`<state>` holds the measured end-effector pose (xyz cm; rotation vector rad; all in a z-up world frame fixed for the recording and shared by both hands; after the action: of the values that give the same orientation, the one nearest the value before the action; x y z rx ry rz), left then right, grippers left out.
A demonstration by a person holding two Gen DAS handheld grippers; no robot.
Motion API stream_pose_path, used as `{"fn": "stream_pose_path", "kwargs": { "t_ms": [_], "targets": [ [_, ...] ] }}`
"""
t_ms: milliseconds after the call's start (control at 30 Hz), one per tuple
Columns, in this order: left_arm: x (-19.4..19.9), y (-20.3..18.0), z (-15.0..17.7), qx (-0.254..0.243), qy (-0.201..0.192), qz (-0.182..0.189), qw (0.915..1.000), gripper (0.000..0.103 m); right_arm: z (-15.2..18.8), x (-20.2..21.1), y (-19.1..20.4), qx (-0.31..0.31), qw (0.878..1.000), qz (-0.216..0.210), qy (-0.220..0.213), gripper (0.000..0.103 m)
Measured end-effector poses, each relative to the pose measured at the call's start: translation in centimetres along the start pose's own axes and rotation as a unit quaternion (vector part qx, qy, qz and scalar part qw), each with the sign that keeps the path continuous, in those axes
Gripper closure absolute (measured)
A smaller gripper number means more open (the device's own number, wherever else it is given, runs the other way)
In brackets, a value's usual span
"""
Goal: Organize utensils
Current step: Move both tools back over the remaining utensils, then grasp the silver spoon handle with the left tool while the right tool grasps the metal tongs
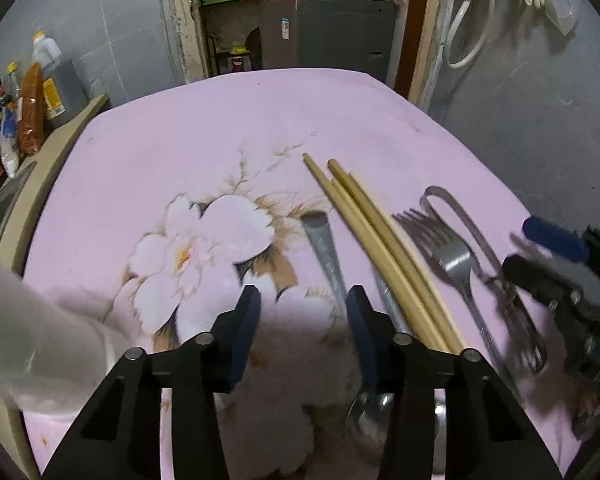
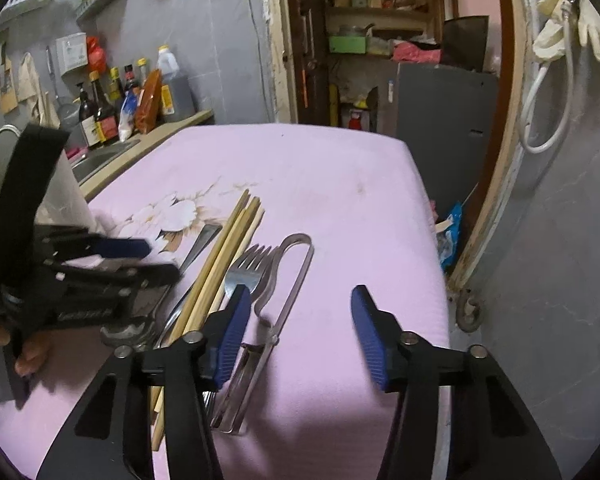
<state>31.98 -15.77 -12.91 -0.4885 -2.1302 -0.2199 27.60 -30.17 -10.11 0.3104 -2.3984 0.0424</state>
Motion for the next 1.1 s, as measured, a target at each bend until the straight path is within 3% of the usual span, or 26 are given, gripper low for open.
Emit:
{"fn": "stream_pose_path", "kwargs": {
  "t_ms": [167, 400, 633, 800, 1000, 1100],
  "targets": [
    [-1.0, -1.2, -0.8, -0.011, 0.013, 0.011, 0.9998, 0.077, 0.3, -0.6, 0.8, 0.011, 1.0, -0.015, 0.018, 0.064],
    [-1.4, -1.2, -1.1, -0.019, 0.016, 0.008, 0.9997, 0.092, 0.7, -1.9, 1.1, 0.034, 0.998, 0.006, 0.049, 0.065],
    [-1.0, -0.9, -1.0, -0.013, 0.011, 0.021, 0.9996, 0.093, -0.2, -3.5, 1.1, 0.044, 0.997, 0.019, 0.062, 0.066],
    [-1.0, -0.6, -1.2, 0.0, 0.018, 0.051, 0.9985, 0.093, -1.3, -4.9, 0.5, 0.033, 0.997, 0.014, 0.073, 0.066],
    [-1.2, -0.7, -1.6, 0.01, 0.035, 0.046, 0.9983, 0.094, -1.7, -5.8, 0.3, 0.025, 0.996, 0.004, 0.088, 0.067],
    [-0.9, -0.7, -1.7, 0.01, 0.03, 0.045, 0.9985, 0.095, -1.6, -5.7, 0.5, 0.027, 0.995, 0.0, 0.093, 0.078]
  ]
}}
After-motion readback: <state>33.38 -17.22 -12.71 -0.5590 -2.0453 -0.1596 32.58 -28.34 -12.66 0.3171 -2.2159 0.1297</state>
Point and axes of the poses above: each gripper's, at about its wrist camera, not at the fingertips, and x roughly against the way its jaws point, y to its left, z to its underside, the point moved 9 cm from there along -x, roughly the way its jaws point, and after that the axes turned 1 degree about x, right-handed, at the moved point
